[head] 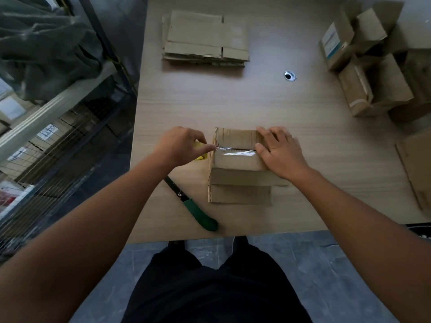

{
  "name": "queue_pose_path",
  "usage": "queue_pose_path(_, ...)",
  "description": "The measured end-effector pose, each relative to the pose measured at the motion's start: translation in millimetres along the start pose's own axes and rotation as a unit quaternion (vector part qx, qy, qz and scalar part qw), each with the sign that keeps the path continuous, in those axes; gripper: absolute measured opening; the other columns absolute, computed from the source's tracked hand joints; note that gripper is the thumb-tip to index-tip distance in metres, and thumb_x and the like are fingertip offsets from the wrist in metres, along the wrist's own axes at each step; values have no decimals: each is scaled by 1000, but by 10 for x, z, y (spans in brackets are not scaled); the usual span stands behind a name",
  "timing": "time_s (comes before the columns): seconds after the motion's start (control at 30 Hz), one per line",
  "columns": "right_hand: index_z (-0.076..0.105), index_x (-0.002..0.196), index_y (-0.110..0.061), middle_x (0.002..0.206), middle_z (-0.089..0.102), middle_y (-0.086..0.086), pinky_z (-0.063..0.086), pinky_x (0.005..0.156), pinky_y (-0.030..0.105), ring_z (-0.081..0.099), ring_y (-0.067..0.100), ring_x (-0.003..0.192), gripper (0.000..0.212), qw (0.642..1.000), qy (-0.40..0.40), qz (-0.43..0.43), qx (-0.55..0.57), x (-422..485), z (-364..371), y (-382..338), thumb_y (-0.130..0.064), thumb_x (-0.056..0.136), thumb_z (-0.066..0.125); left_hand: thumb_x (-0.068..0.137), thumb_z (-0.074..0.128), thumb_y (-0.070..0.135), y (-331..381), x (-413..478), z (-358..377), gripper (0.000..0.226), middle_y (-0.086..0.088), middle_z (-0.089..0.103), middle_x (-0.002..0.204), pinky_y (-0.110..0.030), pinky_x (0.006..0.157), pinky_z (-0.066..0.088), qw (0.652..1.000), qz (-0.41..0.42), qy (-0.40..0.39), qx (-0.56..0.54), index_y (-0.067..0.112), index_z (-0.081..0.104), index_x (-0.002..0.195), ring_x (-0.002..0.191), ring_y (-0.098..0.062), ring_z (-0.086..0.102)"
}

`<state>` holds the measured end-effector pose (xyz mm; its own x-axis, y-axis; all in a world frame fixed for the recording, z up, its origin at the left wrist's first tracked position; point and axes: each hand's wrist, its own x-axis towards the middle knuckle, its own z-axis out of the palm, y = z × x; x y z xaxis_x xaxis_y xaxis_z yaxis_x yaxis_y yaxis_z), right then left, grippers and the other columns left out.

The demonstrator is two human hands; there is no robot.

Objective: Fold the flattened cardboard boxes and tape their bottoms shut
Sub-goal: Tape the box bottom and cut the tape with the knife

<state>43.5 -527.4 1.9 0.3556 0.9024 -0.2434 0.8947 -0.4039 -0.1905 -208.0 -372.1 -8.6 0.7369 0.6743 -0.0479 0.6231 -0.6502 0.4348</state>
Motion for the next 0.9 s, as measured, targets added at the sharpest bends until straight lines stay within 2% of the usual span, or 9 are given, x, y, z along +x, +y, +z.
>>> queue_pose_path(0.1, 27, 151, -36, 157, 25, 1, -1, 121, 62, 3, 24, 155, 57, 999, 1, 50, -12, -9, 76, -143, -63, 101, 28, 85, 50, 77, -75, 38, 13, 64, -1, 75, 96, -40, 76, 58, 1000, 30, 6, 4, 27, 70, 118, 87, -24, 68)
queue_pose_path(0.23, 31, 148, -34, 154, 31, 2, 4, 123, 60, 6, 28, 156, 71, 997, 55, 35, -32, -9, 198, -167, -75, 91, 22, 93, 52, 65, -142, 100, 51, 63, 3, 59, 125, -34, 71, 50, 997, 79, 0, -11, 31, 48, 146, 92, -23, 64)
queue_pose_path(0.33, 38, 148, -29, 157, 35, 3, 4, 123, 60, 10, 28, 156, 71, 996, 89, 8, -25, 67, 175, -91, -70, 92, 25, 97, 36, 66, -136, 172, 97, 67, 7, 37, 153, -35, 74, 51, 991, 115, -64, 4, 44, 20, 158, 96, -22, 63)
queue_pose_path(0.4, 48, 144, -19, 155, 42, 8, 7, 124, 60, 17, 31, 155, 62, 984, 172, -19, -31, 36, 125, -154, -57, 98, 36, 97, 26, 67, -123, 210, 92, 64, 12, 27, 161, -38, 79, 53, 987, 130, -92, 20, 50, 12, 157, 109, -20, 62)
queue_pose_path(0.47, 61, 129, -6, 142, 56, 14, 17, 124, 57, 32, 35, 149, 44, 950, 302, -73, 11, -136, 98, -379, -39, 102, 49, 99, 27, 67, -121, 225, 71, 61, 14, 28, 161, -42, 87, 55, 987, 127, -100, 13, 52, 15, 156, 124, -21, 57)
queue_pose_path(0.53, 67, 113, 0, 126, 65, 18, 30, 120, 54, 47, 37, 137, 33, 922, 343, -163, 69, -447, 251, -735, -28, 101, 55, 99, 29, 67, -122, 227, 57, 60, 13, 32, 159, -47, 93, 54, 986, 122, -110, -2, 53, 17, 156, 131, -22, 53)
queue_pose_path(0.63, 71, 105, -2, 112, 69, 16, 44, 107, 51, 59, 37, 119, 28, 931, 276, -231, 57, -937, 823, -1242, -27, 94, 66, 101, 32, 65, -120, 210, 61, 57, 12, 36, 155, -47, 94, 53, 986, 118, -116, -14, 54, 16, 155, 127, -24, 55)
queue_pose_path(0.8, 63, 123, -9, 114, 63, 9, 51, 81, 45, 56, 33, 104, 60, 995, 96, -38, 13, -1011, 1693, -1456, -58, 89, 60, 103, 32, 62, -155, 178, 116, 56, 5, 48, 143, -42, 91, 52, 988, 100, -116, -22, 53, 15, 156, 118, -26, 59)
queue_pose_path(0.9, 64, 111, -10, 107, 61, 9, 49, 75, 43, 56, 32, 96, 48, 998, 54, -24, -3, -969, 1826, -1503, -52, 88, 67, 103, 30, 62, -146, 165, 113, 56, 2, 52, 136, -44, 91, 52, 988, 95, -117, -22, 54, 12, 156, 116, -25, 59)
